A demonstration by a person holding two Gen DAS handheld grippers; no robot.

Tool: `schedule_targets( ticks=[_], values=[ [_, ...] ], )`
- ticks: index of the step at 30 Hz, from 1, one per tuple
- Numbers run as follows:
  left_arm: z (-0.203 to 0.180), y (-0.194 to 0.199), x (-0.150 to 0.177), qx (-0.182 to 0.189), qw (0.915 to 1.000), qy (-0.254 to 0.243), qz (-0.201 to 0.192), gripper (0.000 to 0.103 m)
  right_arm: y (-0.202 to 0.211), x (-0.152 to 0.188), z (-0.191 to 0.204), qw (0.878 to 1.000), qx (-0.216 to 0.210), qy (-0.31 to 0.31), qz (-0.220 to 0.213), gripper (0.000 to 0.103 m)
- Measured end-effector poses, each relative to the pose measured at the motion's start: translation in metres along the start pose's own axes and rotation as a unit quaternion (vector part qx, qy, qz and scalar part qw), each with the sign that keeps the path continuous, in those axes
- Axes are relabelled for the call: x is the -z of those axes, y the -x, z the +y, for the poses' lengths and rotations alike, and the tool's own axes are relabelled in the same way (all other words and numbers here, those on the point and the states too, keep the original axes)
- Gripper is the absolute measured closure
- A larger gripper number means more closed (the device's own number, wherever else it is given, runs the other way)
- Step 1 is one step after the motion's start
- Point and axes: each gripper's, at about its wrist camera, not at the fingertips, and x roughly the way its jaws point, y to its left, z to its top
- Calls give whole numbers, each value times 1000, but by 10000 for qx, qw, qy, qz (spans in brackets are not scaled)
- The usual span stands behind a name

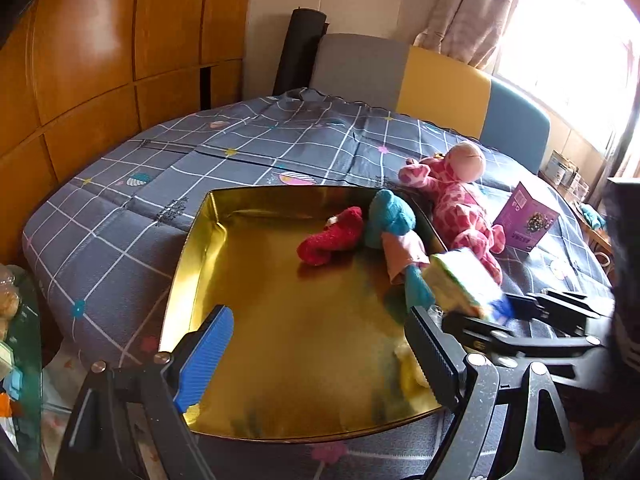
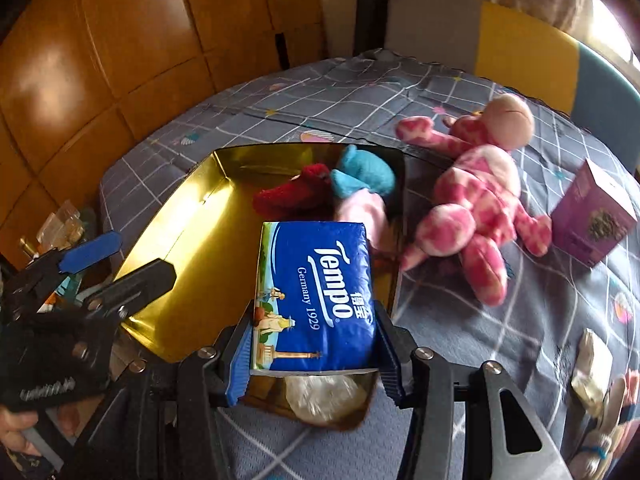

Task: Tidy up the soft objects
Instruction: 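Carry the blue Tempo tissue pack into the gold tray with the right gripper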

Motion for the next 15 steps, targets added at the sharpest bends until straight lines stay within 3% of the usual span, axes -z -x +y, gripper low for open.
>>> schedule_targets(
  ticks=[15],
  values=[
    [16,-8,0,-89,9997,206,97,15,-87,-46,11,9977,227,15,638,51]
  ],
)
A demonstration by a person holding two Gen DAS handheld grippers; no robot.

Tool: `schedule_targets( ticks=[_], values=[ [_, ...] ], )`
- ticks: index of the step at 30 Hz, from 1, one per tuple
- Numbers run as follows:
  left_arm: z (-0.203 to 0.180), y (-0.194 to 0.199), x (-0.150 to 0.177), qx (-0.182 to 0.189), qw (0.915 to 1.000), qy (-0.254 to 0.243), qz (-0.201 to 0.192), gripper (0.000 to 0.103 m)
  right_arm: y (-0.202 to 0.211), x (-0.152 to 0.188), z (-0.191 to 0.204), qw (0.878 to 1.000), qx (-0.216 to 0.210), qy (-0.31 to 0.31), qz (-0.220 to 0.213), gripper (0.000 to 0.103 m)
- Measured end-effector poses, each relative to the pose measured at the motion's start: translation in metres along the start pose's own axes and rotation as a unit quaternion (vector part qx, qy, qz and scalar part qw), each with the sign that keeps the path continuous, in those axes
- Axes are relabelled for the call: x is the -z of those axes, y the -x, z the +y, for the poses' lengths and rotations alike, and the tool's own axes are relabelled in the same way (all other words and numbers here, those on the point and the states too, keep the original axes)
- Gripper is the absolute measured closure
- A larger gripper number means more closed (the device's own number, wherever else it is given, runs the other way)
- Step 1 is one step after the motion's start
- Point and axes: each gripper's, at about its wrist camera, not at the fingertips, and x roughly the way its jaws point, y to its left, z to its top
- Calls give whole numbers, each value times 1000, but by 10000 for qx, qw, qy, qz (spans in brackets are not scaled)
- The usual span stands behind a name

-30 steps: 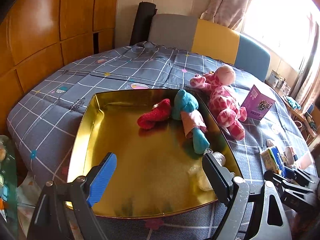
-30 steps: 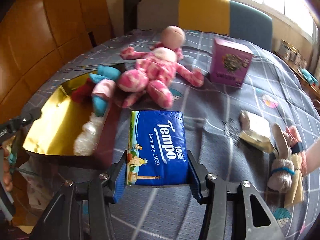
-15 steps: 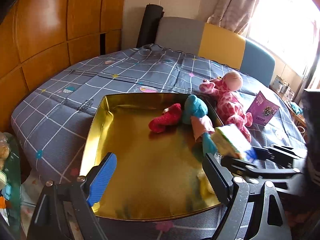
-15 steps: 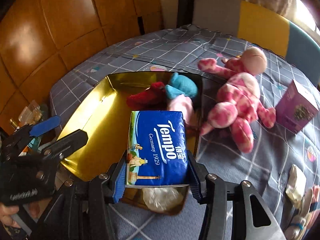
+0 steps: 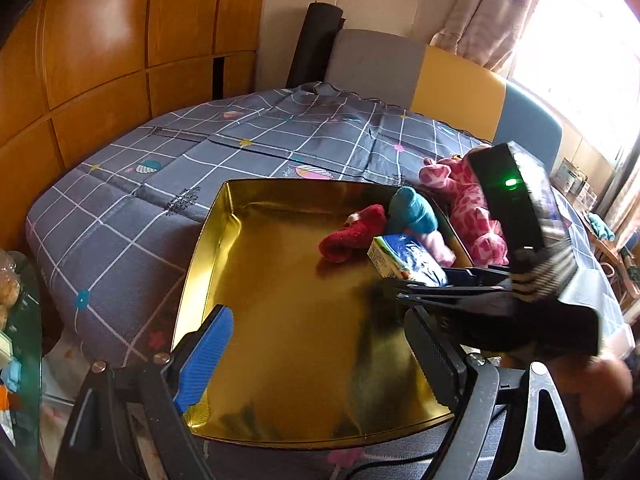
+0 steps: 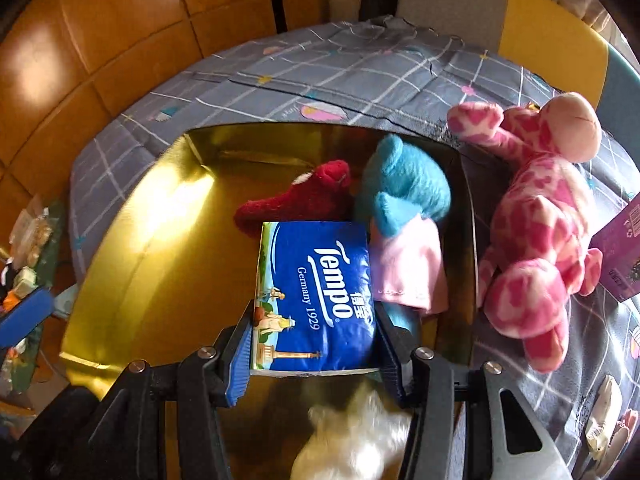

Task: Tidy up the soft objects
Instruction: 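Carry the blue Tempo tissue pack into the gold tray with the right gripper, then move the left gripper to the white wrapped pack beside the gloves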

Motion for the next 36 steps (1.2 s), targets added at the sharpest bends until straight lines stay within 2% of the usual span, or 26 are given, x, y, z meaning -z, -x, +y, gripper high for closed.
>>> schedule_targets(
  ticks=[5,11,25,36],
  values=[
    [1,-1,1,-14,10000,5,19,15,-12,0,-7,9999,69,-140,19,50],
    [1,-1,1,-17,10000,-8,18,15,-6,5,-11,9998,-8,-178,-68,50],
    [-4,6,1,-15,10000,-51,-35,11,41,16,-17,9967,4,-341,-733,49],
    [-17,12,3,71,9997,-231,-53,11,82,46,-39,9903,179,-634,-1220,49]
  ],
)
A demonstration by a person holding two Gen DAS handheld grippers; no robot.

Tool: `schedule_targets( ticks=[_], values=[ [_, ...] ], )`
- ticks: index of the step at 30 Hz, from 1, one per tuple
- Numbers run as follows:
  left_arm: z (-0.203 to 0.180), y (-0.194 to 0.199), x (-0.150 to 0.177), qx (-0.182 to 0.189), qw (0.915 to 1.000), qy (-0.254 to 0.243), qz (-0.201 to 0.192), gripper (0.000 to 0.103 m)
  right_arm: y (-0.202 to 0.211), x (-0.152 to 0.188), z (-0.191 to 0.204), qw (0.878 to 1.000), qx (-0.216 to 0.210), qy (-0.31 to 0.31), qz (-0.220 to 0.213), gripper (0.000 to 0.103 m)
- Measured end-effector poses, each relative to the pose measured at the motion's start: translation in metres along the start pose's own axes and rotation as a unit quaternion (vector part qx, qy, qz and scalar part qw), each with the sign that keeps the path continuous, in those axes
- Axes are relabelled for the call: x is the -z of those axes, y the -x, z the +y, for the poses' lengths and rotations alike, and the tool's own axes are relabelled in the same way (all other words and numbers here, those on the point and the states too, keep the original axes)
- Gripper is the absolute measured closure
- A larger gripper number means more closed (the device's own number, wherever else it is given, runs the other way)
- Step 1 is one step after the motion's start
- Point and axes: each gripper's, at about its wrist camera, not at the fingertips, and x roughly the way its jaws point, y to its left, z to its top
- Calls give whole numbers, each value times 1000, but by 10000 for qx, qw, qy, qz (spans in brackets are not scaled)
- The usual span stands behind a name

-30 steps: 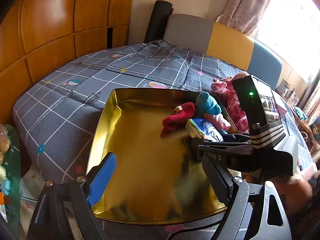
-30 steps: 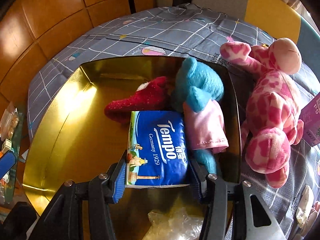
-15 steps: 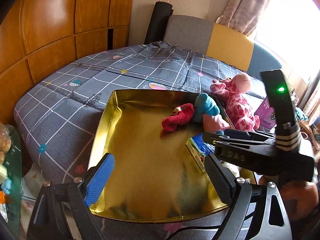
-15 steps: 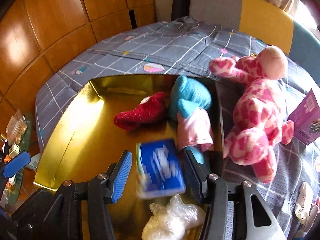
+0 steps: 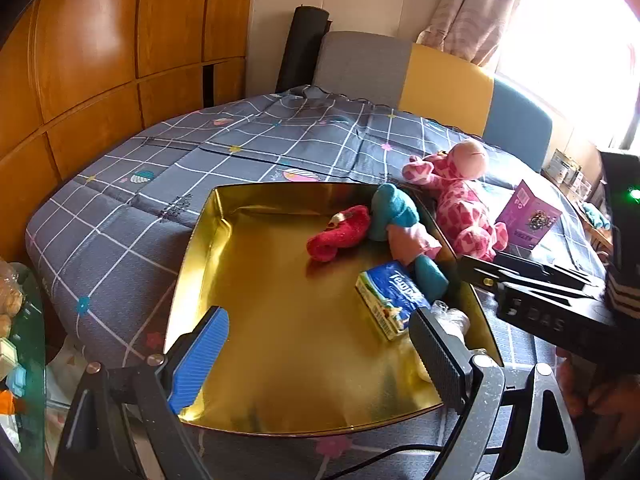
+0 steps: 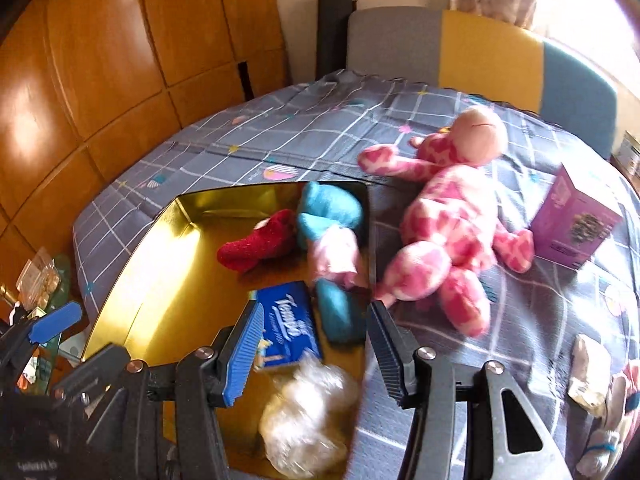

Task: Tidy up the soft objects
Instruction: 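Move the left gripper to the white wrapped pack beside the gloves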

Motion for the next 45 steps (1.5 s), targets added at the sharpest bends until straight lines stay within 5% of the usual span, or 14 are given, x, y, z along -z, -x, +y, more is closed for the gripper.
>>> schedule_targets(
  ticks=[17,22,29,32,45],
  values=[
    [-66,10,-9,579,9932,-1004,-101,11,81,64,-135,9869,1118,-1135,-273,49],
    [-105,10,-8,906,9849,-1471,-71,11,122,91,-203,9639,1771,-1938,-433,49],
    [-168,1,-1,1456,9645,-2191,243,11,181,134,-290,9076,2593,-3186,-866,49],
    [-195,-7,1,1554,9579,-2384,390,11,192,146,-311,8934,2720,-3441,-966,49],
    [-291,-55,10,1712,9415,-2728,989,13,209,170,-333,8652,2297,-4207,-1469,49]
  ],
)
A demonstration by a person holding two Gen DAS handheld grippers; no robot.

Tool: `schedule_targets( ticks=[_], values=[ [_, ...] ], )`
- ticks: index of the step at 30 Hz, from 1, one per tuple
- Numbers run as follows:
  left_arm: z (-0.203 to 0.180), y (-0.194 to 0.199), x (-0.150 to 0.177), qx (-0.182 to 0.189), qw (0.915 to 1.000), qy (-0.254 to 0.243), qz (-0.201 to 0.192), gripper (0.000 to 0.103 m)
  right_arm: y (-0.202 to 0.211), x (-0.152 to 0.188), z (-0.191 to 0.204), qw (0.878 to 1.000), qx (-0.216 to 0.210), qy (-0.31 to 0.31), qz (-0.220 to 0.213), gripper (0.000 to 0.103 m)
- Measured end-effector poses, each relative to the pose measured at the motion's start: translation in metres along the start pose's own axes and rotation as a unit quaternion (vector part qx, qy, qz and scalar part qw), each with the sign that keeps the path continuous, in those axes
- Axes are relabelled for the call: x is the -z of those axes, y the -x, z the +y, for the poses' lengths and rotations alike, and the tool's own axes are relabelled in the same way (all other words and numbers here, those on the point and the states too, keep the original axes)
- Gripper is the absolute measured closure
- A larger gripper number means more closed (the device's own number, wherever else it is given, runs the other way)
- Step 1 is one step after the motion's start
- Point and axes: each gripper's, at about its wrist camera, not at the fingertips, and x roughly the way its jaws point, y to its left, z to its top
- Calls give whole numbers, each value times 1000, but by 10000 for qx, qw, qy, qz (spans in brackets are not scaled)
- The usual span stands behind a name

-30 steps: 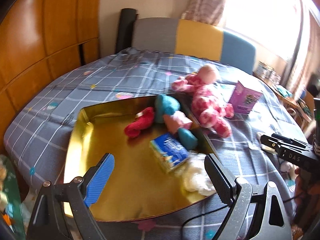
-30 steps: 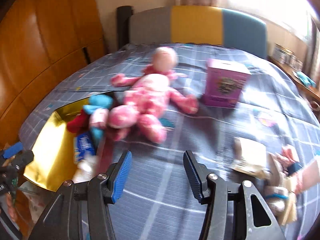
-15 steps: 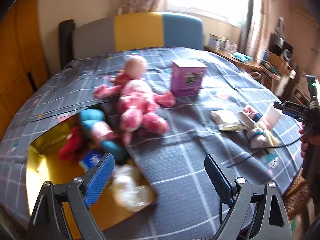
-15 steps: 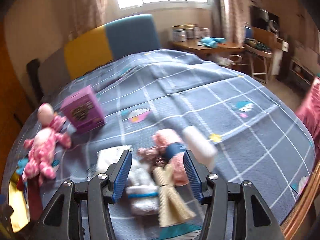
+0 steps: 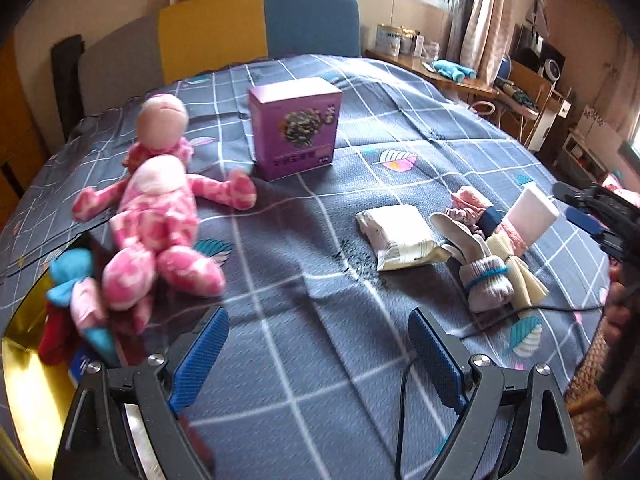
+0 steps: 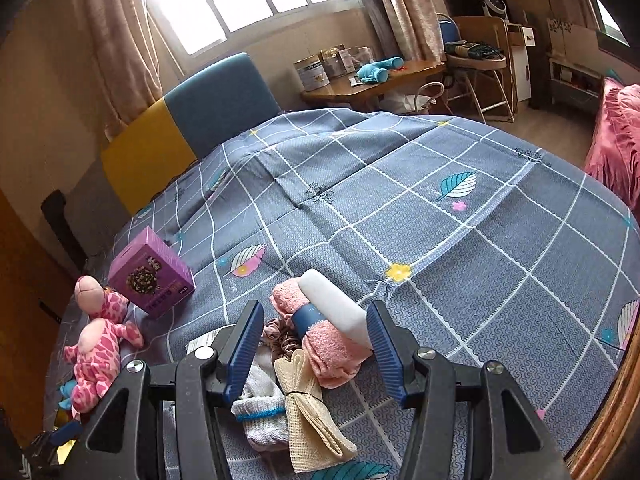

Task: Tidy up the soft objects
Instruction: 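Move the left gripper to the white wrapped pack beside the gloves, then grasp the white wrapped pack with the left gripper while the right reaches the scrunchie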

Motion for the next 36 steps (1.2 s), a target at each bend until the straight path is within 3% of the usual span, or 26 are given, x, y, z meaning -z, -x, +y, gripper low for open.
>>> schedule_targets(
  ticks=[5,8,18,23,28,30,32,36],
  values=[
    [-16,-42,-22,132,9993,0,361,31,0,0,2,9999,-171,5,3,49],
    [-27,-64,-34,206,9984,24,532,35,-1,1,6,9996,-268,87,30,49],
    [-63,-121,-67,145,9963,-119,835,34,-6,4,15,9981,-528,244,177,49],
    [-75,-136,-75,314,9952,-79,919,22,-8,4,14,9977,-606,153,246,49],
    [-78,-157,-77,293,9937,21,1078,21,-8,4,14,9976,-630,135,250,49],
    [-75,-166,-73,398,9921,114,1181,24,-7,4,13,9977,-627,138,239,49],
    [-71,-160,-69,384,9941,117,1006,36,-7,5,12,9977,-622,122,238,49],
    [-49,-141,-64,558,9934,426,908,40,-6,4,12,9975,-663,138,193,49]
  ],
)
